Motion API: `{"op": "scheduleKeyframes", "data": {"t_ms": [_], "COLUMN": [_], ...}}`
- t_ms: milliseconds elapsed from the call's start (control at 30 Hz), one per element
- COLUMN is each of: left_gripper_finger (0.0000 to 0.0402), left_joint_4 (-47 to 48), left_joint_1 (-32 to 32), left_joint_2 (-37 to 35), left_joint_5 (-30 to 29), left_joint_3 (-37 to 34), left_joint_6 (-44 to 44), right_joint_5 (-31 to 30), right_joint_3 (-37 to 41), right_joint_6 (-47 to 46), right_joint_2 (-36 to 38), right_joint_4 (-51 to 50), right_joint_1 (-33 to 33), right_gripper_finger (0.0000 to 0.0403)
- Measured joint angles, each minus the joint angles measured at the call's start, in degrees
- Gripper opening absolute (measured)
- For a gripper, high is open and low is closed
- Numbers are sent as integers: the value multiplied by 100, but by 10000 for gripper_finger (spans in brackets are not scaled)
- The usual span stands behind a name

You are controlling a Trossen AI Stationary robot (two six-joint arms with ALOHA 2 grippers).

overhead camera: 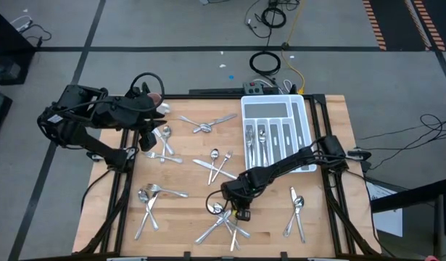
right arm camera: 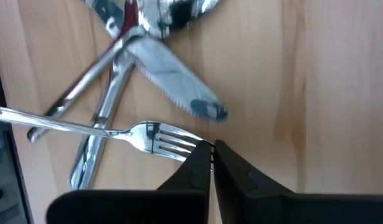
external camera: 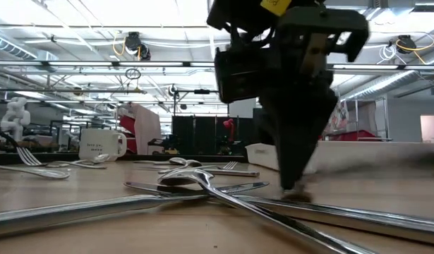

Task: Sort silverware
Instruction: Put the silver fork into the silverware tray

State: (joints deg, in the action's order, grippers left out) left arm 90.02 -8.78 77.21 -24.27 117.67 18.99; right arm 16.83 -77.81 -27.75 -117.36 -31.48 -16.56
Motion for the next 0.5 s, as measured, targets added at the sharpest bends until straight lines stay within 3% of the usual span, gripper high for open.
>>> {"op": "scheduleKeyframes", "data": {"t_ms": [500], "left_gripper_finger": [93], "left_joint_4": [0], "left_joint_1": [7], "left_joint_2": [0], "left_joint_5": [-153], "left_joint_3": [0], "left_joint_6": [-195], "right_joint_5": [-610], "right_joint_3": [3], "right_joint_6": [492], "right_joint_2": [1399], "right_joint_4": [-1335], "right_joint_1": [386], "right_gripper_finger": [1]}}
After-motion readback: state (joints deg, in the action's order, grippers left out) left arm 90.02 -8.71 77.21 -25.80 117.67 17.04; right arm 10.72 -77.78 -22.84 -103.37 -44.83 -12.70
